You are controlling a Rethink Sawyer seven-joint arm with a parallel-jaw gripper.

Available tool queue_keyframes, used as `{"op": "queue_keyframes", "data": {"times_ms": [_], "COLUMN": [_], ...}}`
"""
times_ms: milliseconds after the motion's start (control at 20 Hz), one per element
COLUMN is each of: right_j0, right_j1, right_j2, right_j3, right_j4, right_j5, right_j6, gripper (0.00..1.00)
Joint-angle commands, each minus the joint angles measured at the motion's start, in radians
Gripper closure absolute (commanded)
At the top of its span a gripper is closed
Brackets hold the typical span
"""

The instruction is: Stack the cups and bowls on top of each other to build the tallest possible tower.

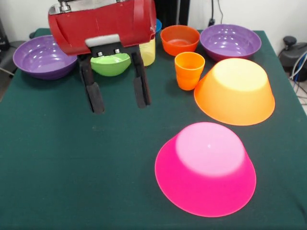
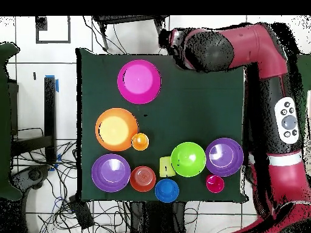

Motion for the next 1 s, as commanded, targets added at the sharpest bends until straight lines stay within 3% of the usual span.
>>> {"op": "queue_keyframes", "data": {"times_ms": [50, 250, 450, 800, 1000], "right_j0": [0.147, 0.17, 0.197, 0.227, 0.253], "right_j1": [-0.117, -0.102, -0.139, -0.167, -0.181], "right_j2": [-0.244, -0.312, -0.386, -0.461, -0.507], "right_j3": [-0.083, -0.029, -0.004, 0.046, 0.043], "right_j4": [0.136, 0.1, 0.053, 0.054, 0.077], "right_j5": [0.29, 0.179, 0.115, 0.019, 0.018], "right_j6": [-0.095, -0.006, -0.002, 0.058, 0.095], "gripper": [0.0, 0.0, 0.0, 0.0, 0.0]}}
